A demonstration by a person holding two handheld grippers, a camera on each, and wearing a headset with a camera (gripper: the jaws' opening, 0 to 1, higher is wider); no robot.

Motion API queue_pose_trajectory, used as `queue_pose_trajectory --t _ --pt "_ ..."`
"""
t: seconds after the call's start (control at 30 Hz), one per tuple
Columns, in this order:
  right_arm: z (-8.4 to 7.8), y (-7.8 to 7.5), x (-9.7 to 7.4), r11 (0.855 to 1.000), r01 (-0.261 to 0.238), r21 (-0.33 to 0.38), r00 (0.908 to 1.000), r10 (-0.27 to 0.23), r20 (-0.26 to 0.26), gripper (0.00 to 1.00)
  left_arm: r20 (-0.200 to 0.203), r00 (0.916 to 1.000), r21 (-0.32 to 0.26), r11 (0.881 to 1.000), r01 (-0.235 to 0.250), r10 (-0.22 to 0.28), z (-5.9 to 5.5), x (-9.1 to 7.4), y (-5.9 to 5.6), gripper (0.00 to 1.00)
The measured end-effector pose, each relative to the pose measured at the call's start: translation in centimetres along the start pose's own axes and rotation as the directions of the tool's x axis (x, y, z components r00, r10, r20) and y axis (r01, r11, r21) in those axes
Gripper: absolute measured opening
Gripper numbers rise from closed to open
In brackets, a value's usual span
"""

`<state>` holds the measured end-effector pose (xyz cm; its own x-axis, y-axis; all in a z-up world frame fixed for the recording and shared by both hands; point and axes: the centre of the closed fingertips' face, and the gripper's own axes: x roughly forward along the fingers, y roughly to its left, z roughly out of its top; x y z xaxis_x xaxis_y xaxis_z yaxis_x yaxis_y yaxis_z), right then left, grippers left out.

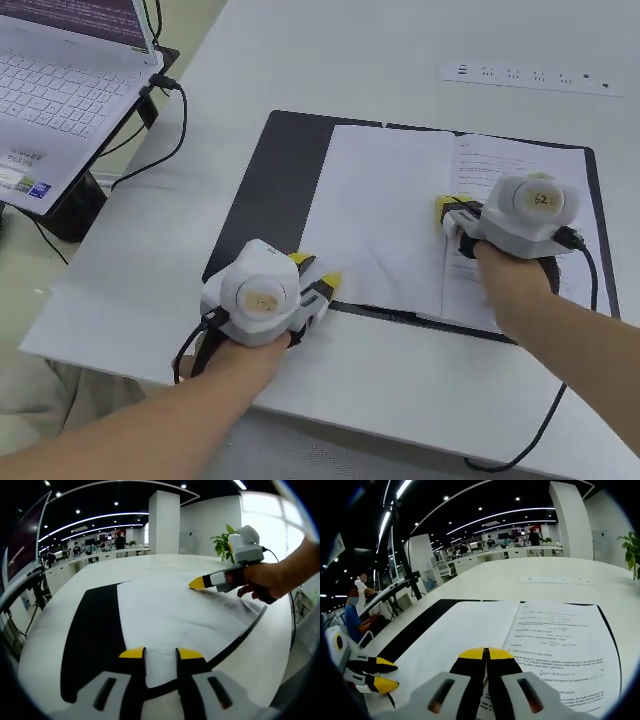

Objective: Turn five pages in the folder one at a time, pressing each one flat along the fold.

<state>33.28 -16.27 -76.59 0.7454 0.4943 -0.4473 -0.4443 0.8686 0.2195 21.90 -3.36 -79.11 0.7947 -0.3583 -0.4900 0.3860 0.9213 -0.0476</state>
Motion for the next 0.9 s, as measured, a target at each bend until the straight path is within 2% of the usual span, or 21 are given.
queue_pose_trajectory --t 0.37,0.9 --pt "0.9 -0.7 1.0 1.0 0.021 0.022 0.9994 -0.022 0.026 0.0 0.017 0.9998 -0.007 1.0 -0.006 0.006 -0.1 -0.1 -0.1 0.22" --pt "2.1 -2.2 3.6 0.998 0.046 0.043 0.9981 -0.048 0.04 0.0 0.029 0.9996 -0.015 1.0 -0.006 0.007 0.0 -0.3 -0.2 0.22"
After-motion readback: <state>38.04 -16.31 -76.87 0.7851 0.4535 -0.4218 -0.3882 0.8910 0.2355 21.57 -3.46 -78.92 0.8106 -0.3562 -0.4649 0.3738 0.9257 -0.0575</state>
